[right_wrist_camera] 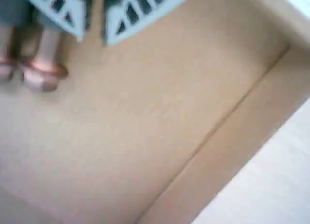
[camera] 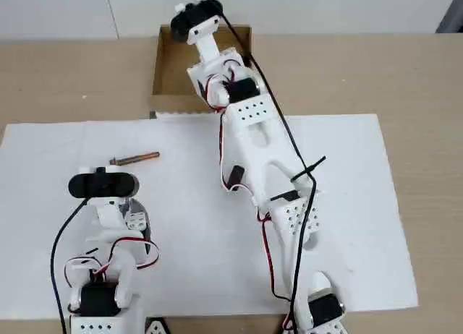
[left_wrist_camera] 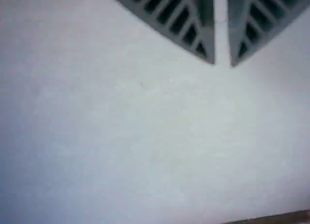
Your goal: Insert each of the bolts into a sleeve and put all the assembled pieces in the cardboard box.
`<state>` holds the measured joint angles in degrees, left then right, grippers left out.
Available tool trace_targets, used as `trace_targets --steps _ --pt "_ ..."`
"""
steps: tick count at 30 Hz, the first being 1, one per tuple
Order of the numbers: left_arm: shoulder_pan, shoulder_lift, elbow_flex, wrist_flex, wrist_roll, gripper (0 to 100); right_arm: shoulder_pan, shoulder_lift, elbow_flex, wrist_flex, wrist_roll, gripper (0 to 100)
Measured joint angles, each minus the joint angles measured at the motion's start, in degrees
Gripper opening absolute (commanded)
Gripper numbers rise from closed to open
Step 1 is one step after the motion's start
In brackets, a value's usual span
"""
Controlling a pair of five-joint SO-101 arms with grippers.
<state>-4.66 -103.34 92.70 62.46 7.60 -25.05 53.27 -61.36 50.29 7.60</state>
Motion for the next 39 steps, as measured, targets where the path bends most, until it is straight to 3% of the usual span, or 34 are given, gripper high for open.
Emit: trace_targets --steps 21,29,39 --pt "0.0 0.0 0.0 0.0 0.0 1 0.0 -0.1 -31.2 45.2 -2.5 0.2" --pt "0.0 0.0 0.0 0.0 0.0 1 0.1 -6.5 -31.9 47.6 -4.3 0.2" --pt "0.0 0.0 0.0 0.0 0.0 1 0.0 -24.4 -9.5 48.0 -10.0 0.3"
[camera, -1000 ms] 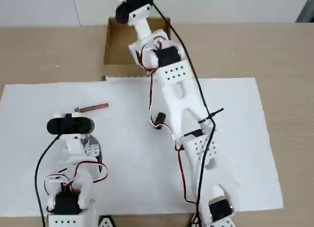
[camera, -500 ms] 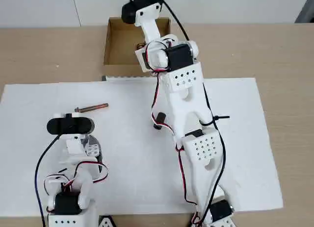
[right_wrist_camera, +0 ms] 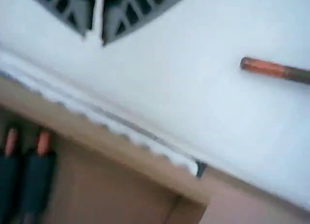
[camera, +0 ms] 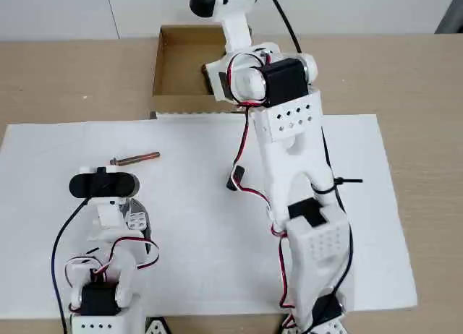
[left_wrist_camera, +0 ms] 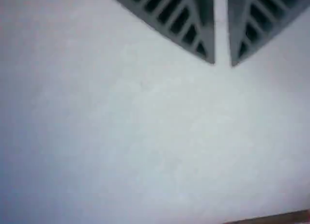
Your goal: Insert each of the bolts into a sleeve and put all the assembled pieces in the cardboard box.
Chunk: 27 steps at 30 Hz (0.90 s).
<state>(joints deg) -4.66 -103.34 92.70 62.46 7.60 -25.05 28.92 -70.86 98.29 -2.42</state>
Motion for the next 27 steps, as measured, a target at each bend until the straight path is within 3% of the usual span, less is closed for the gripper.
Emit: trace_targets --steps 14,27 --pt "0.0 0.0 0.0 0.0 0.0 1 0.0 -16.5 34.2 0.0 -16.5 0.4" --pt "0.0 0.0 0.0 0.0 0.0 1 0.0 -14.3 45.7 0.0 -28.0 0.5"
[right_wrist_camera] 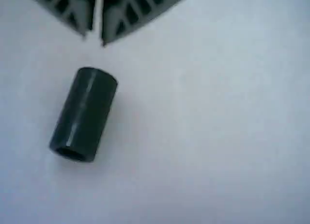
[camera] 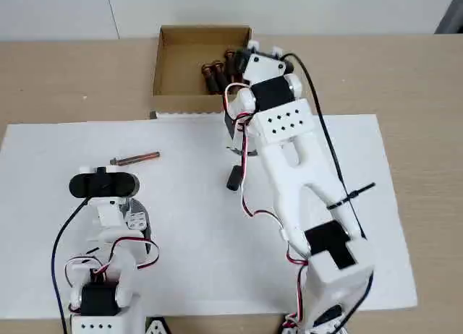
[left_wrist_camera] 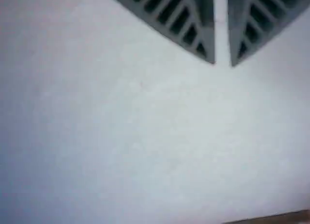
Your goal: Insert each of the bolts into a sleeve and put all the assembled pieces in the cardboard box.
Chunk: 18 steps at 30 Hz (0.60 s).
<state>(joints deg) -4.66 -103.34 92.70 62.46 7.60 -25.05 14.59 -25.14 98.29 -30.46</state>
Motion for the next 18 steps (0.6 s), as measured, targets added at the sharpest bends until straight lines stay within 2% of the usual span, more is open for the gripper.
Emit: trace_targets --steps 5,14,18 --pt "0.0 0.0 0.0 0.0 0.0 1 -0.1 5.1 0.1 -0.5 -0.6 0.5" --pt "0.0 0.0 0.0 0.0 0.0 1 -4.7 8.3 0.1 -3.3 -0.8 1.2" --pt "0.0 0.0 0.0 0.0 0.0 1 -5.4 9.8 0.1 -4.0 -0.8 12.2"
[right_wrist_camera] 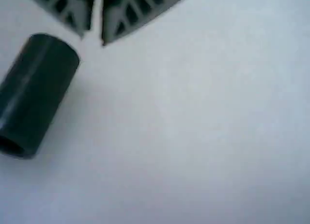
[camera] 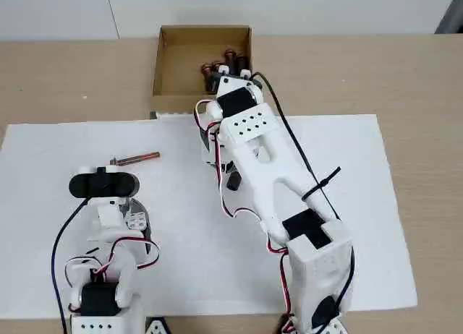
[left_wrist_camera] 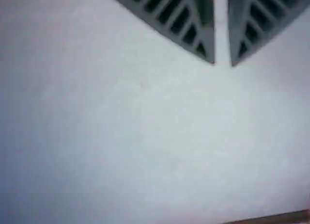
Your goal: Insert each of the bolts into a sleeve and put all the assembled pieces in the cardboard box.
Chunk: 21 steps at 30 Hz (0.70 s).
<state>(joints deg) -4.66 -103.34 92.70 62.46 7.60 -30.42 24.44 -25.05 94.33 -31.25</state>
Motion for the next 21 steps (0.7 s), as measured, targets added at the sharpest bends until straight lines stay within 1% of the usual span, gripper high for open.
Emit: trace_targets --steps 3,10,15,21 --pt "0.0 0.0 0.0 0.0 0.0 1 0.0 0.3 0.0 0.0 0.0 17.8" --pt "0.0 0.0 0.0 0.0 0.0 1 -0.3 0.4 0.0 -0.2 0.0 12.5" --pt "0.0 0.0 0.0 0.0 0.0 1 -0.4 0.9 0.0 -0.4 0.0 12.6" --pt "0.0 0.0 0.0 0.0 0.0 1 -0.4 5.4 0.0 -0.4 0.0 12.6"
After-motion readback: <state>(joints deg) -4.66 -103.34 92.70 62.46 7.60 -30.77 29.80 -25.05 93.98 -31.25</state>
